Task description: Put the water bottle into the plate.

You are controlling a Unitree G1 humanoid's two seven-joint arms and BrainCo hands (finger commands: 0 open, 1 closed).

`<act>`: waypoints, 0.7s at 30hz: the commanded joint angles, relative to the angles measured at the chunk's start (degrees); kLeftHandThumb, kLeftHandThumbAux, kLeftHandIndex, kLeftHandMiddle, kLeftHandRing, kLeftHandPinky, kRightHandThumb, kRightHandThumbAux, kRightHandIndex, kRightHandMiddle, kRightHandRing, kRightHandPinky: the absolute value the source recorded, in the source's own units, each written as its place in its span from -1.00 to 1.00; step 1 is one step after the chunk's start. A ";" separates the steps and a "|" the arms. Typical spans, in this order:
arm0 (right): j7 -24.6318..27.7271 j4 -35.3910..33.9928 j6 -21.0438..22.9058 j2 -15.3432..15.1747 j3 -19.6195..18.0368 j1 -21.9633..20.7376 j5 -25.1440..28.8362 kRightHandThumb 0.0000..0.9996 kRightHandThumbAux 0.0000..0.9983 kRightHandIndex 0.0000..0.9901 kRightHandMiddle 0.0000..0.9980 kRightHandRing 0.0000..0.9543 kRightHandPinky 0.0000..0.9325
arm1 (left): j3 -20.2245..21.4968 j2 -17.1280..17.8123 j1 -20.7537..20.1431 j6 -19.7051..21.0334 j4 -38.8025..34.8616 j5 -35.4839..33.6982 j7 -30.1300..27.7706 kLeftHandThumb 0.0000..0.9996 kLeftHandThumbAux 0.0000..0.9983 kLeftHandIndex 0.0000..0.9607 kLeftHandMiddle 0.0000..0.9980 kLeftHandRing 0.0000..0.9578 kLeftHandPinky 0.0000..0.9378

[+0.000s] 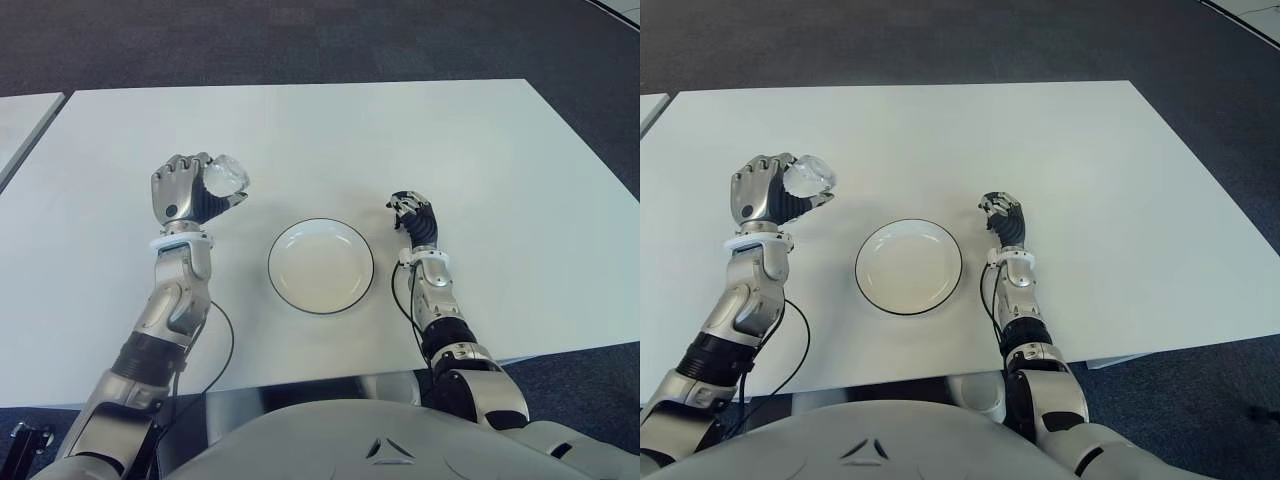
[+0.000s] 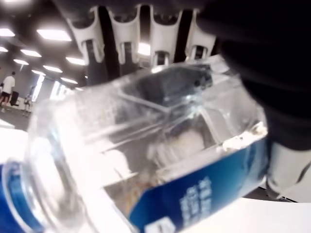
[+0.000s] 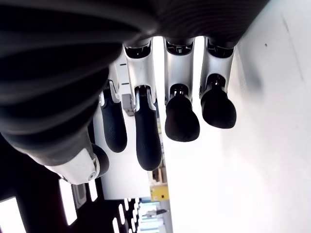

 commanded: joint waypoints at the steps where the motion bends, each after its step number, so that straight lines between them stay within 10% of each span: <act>1: -0.22 2.55 3.24 0.54 -0.01 2.88 0.04 0.69 0.36 -0.14 0.12 0.62 0.61 | -1.05 -0.01 0.06 -1.21 -2.32 2.52 -0.82 0.70 0.34 -0.17 0.09 0.76 0.72; 21: -0.19 2.89 2.56 0.66 -0.15 2.89 0.16 0.69 0.36 -0.14 0.11 0.63 0.63 | -8.52 -2.33 2.28 -7.99 -6.62 6.66 -3.98 0.70 0.34 -0.18 0.09 0.80 0.83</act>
